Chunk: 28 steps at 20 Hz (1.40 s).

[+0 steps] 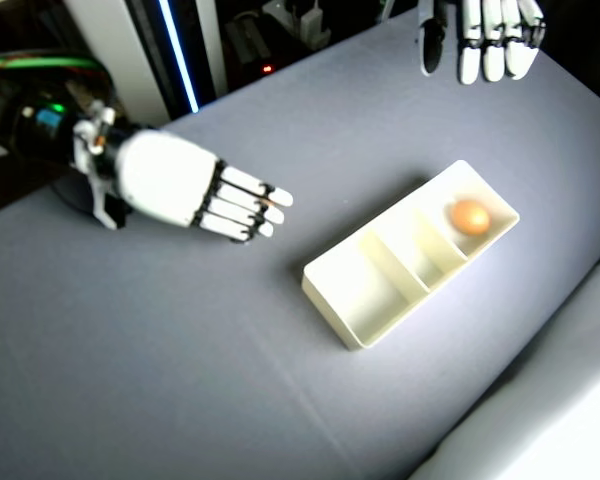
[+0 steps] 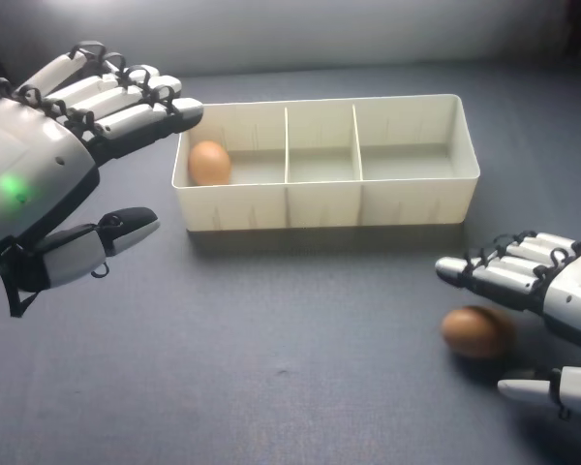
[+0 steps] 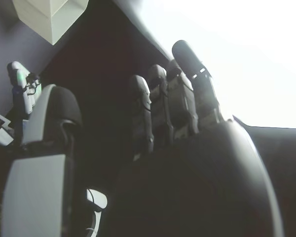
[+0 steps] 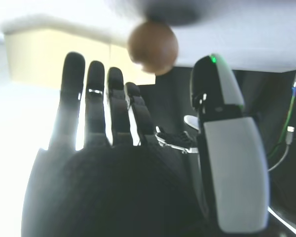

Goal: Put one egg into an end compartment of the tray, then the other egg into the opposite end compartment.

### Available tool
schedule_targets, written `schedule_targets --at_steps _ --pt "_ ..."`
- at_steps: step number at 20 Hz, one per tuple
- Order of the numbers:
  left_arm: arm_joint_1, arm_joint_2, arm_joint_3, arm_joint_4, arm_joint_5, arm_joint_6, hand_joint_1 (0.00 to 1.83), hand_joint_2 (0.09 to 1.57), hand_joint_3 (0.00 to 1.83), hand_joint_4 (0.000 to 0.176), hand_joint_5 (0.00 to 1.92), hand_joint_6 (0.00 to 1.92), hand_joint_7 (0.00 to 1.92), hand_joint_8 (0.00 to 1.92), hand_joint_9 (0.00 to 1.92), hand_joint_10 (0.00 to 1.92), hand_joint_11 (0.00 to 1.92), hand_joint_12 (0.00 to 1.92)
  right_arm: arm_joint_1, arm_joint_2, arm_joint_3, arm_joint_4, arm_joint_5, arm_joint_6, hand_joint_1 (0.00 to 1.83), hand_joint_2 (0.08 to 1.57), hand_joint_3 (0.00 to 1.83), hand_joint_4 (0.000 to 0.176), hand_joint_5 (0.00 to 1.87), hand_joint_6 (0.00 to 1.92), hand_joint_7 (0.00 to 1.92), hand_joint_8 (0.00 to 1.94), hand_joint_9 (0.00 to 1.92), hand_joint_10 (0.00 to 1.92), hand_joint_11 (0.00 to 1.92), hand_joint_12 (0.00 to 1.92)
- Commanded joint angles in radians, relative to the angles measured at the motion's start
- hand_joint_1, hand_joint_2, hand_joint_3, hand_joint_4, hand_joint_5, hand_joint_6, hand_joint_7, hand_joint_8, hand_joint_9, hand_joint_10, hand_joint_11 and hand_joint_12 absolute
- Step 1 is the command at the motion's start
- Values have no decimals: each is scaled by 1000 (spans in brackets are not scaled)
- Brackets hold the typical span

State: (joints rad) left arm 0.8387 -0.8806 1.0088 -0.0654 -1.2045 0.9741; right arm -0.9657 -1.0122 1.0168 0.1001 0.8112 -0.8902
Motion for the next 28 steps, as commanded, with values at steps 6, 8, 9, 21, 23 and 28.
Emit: schedule_targets --at_steps 6,8,9,21,23,28 --pt "13 10 0 -7 -147 -11 867 1271 0 0 386 27 365 13 234 33 0 949 52 -42 60 17 40 26 1204 1255 1 0 683 1221 803 1578 599 1820 214 1921" --pt "27 17 -3 -14 -160 -12 893 1263 0 0 396 24 388 12 266 42 0 988 58 -33 53 9 72 27 1208 1248 0 0 693 1200 816 1566 633 1879 313 1921" --pt "33 19 -6 -16 -169 -12 906 1261 0 0 408 23 412 13 281 42 0 942 62 -14 38 3 106 28 1211 1245 0 0 674 1243 842 1507 624 1825 307 1921" --pt "199 7 -34 -140 -269 -45 945 1262 0 0 457 11 446 1 383 60 0 1187 285 32 81 -39 234 32 1149 1302 6 0 602 1402 722 1642 630 1769 595 1921" --pt "229 -4 -34 -166 -285 -57 961 1264 0 0 450 6 424 0 368 52 0 1233 355 6 128 -21 172 10 1132 1319 4 0 626 1380 649 1735 525 1836 542 1921" --pt "276 -18 -34 -210 -328 -72 993 1262 0 0 441 0 431 0 373 38 0 1173 453 -80 251 63 1 -59 1304 1306 15 0 556 1489 641 1586 595 1770 536 1921"
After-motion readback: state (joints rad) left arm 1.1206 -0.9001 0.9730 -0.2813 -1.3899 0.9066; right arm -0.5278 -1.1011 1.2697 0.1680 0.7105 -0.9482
